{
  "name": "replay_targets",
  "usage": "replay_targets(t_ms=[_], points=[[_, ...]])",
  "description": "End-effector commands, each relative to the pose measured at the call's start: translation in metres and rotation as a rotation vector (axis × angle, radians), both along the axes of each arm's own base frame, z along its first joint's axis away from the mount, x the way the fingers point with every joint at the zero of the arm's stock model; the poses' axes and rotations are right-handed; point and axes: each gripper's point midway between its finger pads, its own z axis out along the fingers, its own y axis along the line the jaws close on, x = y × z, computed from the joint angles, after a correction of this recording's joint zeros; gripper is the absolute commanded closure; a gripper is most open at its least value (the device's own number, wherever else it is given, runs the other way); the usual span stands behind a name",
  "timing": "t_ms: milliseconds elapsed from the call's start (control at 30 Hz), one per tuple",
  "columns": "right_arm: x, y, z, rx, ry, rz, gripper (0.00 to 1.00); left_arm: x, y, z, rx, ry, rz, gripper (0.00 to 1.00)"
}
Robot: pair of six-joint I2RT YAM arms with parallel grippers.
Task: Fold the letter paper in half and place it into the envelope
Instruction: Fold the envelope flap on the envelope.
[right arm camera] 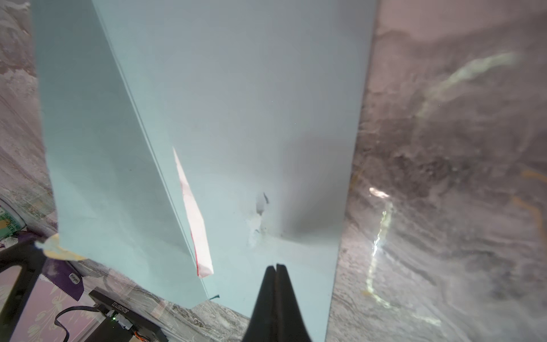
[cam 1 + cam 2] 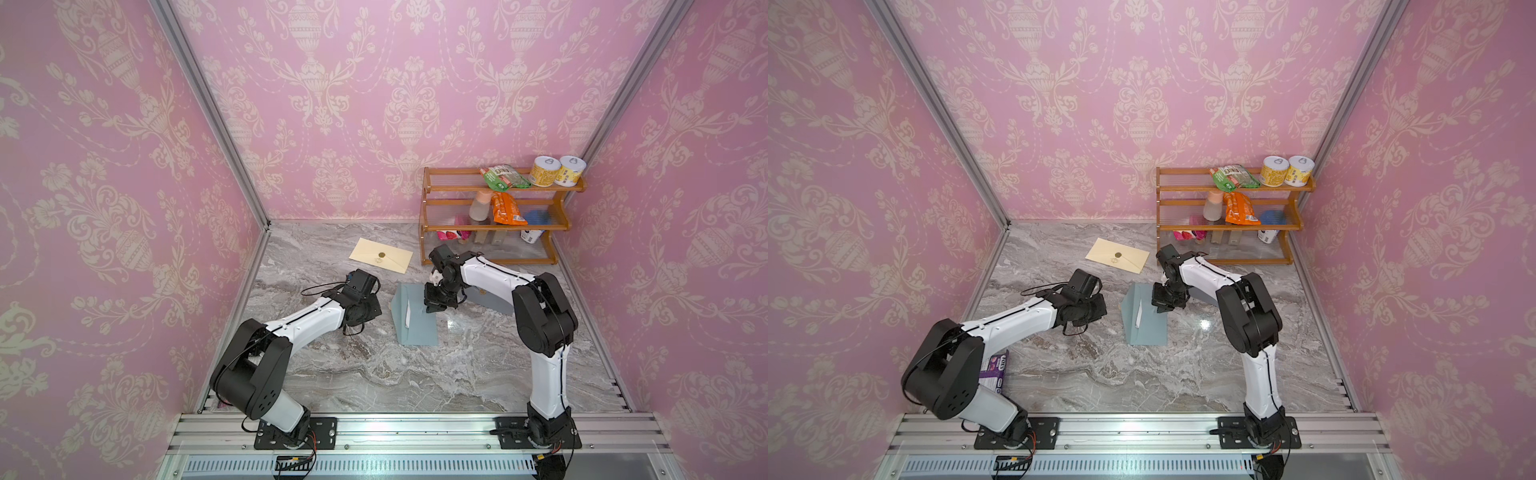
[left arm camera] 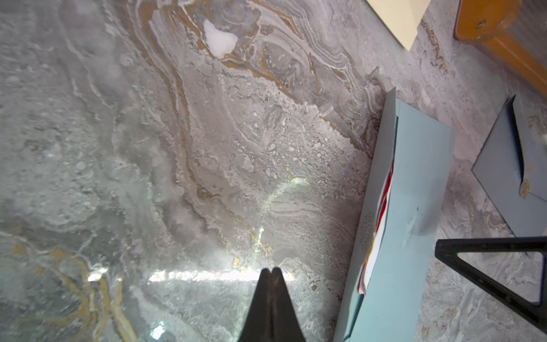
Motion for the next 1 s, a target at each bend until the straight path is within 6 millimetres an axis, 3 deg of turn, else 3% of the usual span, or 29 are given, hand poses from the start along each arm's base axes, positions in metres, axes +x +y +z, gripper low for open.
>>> replay_targets(t_ms=[0,267,433,567,767,967], points=[[-0.004,-0.002,-0.012,-0.048,0.032,0.008,1.00,0.009,-0.023,-0.001,-0.062,0.002,-0.067,1.00],[-0.010,0.015,-0.031,0.022,0.107,-0.027,1.00,0.033,-0.066,-0.007,-0.150,-0.006,-0.111,1.00],[-0.010,0.015,-0.030,0.026,0.108,-0.031,1.00,0.039,-0.098,-0.004,-0.176,-0.013,-0.171,1.00],[-0.009,0.021,-0.025,0.070,0.103,-0.051,1.00,0.036,-0.116,-0.017,-0.154,0.036,-0.206,1.00],[-0.001,0.025,0.002,0.140,0.060,-0.079,1.00,0.020,-0.114,-0.052,-0.123,0.147,-0.207,1.00],[-0.004,0.035,0.025,0.247,0.039,-0.087,1.00,0.014,-0.111,-0.061,-0.118,0.161,-0.217,1.00]])
